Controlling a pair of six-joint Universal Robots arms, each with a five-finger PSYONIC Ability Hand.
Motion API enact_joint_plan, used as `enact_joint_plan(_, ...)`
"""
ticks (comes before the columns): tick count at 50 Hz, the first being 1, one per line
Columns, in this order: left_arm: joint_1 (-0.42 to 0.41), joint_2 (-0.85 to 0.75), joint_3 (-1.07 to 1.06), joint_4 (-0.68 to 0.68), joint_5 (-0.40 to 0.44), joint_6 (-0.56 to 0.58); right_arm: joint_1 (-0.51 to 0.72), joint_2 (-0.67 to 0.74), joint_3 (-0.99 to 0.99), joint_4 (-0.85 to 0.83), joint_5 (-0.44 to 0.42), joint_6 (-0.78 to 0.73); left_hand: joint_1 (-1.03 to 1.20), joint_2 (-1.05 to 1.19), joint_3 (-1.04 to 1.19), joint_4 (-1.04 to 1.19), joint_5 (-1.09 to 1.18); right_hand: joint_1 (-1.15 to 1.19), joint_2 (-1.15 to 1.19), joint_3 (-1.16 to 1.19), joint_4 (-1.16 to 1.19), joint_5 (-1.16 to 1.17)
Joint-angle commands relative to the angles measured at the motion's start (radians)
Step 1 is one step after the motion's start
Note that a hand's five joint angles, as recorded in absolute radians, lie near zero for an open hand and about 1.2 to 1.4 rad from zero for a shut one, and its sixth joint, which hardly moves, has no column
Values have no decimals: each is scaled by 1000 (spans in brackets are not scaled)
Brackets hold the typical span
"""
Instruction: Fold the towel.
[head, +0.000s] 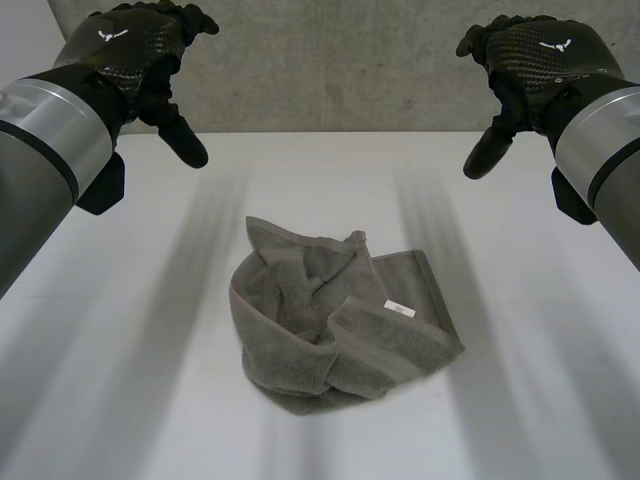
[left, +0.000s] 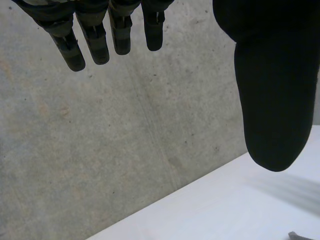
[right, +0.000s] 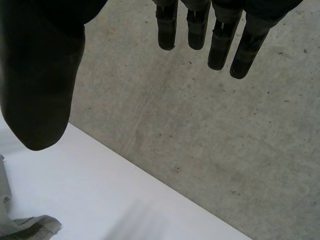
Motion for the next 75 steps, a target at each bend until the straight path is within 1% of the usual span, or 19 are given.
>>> enact_joint_plan(1, 2, 1, 0, -1, 0, 1, -1, 10, -4, -1, -2, 1, 31, 32, 32, 34, 26, -50, -66, -68, -82, -59)
enact_joint_plan(9, 3, 14, -19, -6, 11, 5, 1, 13, 0, -2, -22, -45, 34, 35, 35, 36, 29, -50, -66, -68, -82, -59)
enact_joint_plan(14, 2, 21, -71, -22, 23, 28, 14, 25, 12, 19, -53, -188, 34, 35, 35, 37, 29, -50, -66, -68, -82, -59)
enact_joint_plan(19, 8, 34, -166, -33, 63, 132, 17, 34, 79, 71, -198, -368, 55, 56, 56, 57, 50, -50, -66, -68, -82, -59)
enact_joint_plan(22, 17, 32, -255, -33, 111, 227, 18, 37, 98, 82, -248, -375, 75, 76, 76, 78, 70, -50, -66, -68, -82, -59)
enact_joint_plan(27, 63, 17, -390, -19, 178, 365, 16, 91, 160, 110, -425, -350, 78, 79, 79, 81, 73, 87, 70, 68, 54, 77)
enact_joint_plan(35, 143, -55, -543, 106, 332, 446, 25, 220, 190, 114, -490, -179, 87, 88, 88, 89, 82, 122, 105, 104, 89, 113)
enact_joint_plan(50, 140, -281, -594, 372, 364, 449, 110, 392, 228, -1, -489, 21, 216, 217, 217, 218, 211, 137, 120, 118, 104, 127)
enact_joint_plan(55, 137, -330, -585, 436, 364, 446, 122, 387, 236, -39, -486, 41, 645, 646, 646, 647, 640, 466, 449, 447, 433, 456)
enact_joint_plan(56, 135, -339, -579, 456, 362, 446, 122, 383, 236, -50, -487, 53, 895, 896, 896, 897, 890, 655, 638, 636, 622, 645)
enact_joint_plan(57, 135, -339, -579, 456, 362, 446, 122, 376, 234, -57, -487, 62, 897, 898, 898, 900, 892, 909, 892, 891, 876, 900)
enact_joint_plan(58, 135, -341, -571, 473, 362, 446, 122, 376, 234, -57, -487, 62, 1179, 1180, 1180, 1182, 1174, 912, 895, 893, 879, 902)
enact_joint_plan(60, 133, -341, -557, 488, 362, 444, 113, 363, 214, -62, -483, 69, 1191, 1191, 1192, 1193, 1186, 1172, 1155, 1153, 1139, 1162)
enact_joint_plan(66, 84, -299, -424, 527, 349, 435, 110, 309, 101, -65, -443, 70, 1191, 1191, 1192, 1193, 1186, 1172, 1155, 1154, 1139, 1163)
enact_joint_plan(68, 66, -272, -369, 533, 339, 427, 100, 243, -14, -102, -369, 62, 1191, 1191, 1192, 1193, 1186, 1172, 1155, 1154, 1139, 1163)
enact_joint_plan(71, 26, -216, -250, 564, 272, 378, 83, 206, -65, -155, -314, 58, 1191, 1191, 1192, 1193, 1186, 1172, 1155, 1154, 1139, 1163)
enact_joint_plan(73, -18, -160, -139, 637, 141, 288, 64, 130, -115, -307, -201, 55, 1191, 1191, 1192, 1193, 1186, 1172, 1155, 1154, 1139, 1163)
enact_joint_plan(74, -18, -160, -138, 637, 140, 288, 64, 129, -115, -307, -200, 55, 1191, 1191, 1192, 1193, 1186, 1172, 1155, 1154, 1139, 1163)
enact_joint_plan(75, -29, -137, -99, 678, 72, 241, 60, 93, -114, -386, -167, 49, 1191, 1191, 1192, 1193, 1186, 1172, 1155, 1154, 1139, 1163)
